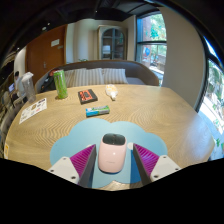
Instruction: Arrange mouse
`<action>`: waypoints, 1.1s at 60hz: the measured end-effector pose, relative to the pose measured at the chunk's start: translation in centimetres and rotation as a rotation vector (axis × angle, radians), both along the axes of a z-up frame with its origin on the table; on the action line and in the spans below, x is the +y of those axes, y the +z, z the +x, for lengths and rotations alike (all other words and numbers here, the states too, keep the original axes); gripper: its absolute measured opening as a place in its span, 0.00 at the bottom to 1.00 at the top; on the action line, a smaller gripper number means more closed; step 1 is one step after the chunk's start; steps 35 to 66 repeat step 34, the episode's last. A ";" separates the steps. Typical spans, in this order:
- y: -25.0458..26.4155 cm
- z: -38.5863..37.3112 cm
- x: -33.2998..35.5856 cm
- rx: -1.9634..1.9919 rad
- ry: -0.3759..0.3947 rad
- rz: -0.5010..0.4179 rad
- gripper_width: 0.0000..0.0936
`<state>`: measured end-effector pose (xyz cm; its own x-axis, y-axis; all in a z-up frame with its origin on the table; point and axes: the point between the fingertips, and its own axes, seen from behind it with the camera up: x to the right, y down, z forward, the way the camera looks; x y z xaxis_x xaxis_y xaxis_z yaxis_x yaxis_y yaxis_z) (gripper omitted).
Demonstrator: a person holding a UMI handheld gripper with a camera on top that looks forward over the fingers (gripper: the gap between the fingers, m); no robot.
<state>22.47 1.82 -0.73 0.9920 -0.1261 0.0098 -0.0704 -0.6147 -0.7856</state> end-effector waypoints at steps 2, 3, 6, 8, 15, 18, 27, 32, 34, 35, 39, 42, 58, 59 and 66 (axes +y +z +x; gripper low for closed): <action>0.4 0.0 -0.3 -0.019 0.004 0.013 0.92; 0.8 0.0 -0.6 -0.028 0.007 0.022 0.91; 1.3 -0.6 -1.6 -0.044 0.029 0.036 0.90; 1.7 -1.0 -2.5 -0.045 0.036 0.045 0.91; 3.7 -2.9 -6.5 -0.015 0.066 0.080 0.91; 4.5 -3.6 -8.4 -0.003 0.074 0.097 0.91; 5.1 -5.0 -14.5 0.024 0.088 0.123 0.91; 4.8 -5.0 -17.4 0.017 0.091 0.129 0.91; 4.7 -5.0 -18.3 0.015 0.094 0.134 0.91; 4.7 -5.0 -18.3 0.015 0.094 0.134 0.91; 4.7 -5.0 -18.3 0.015 0.094 0.134 0.91; 4.7 -5.0 -18.3 0.015 0.094 0.134 0.91; 4.7 -5.0 -18.3 0.015 0.094 0.134 0.91; 4.7 -5.0 -18.3 0.015 0.094 0.134 0.91; 4.7 -5.0 -18.3 0.015 0.094 0.134 0.91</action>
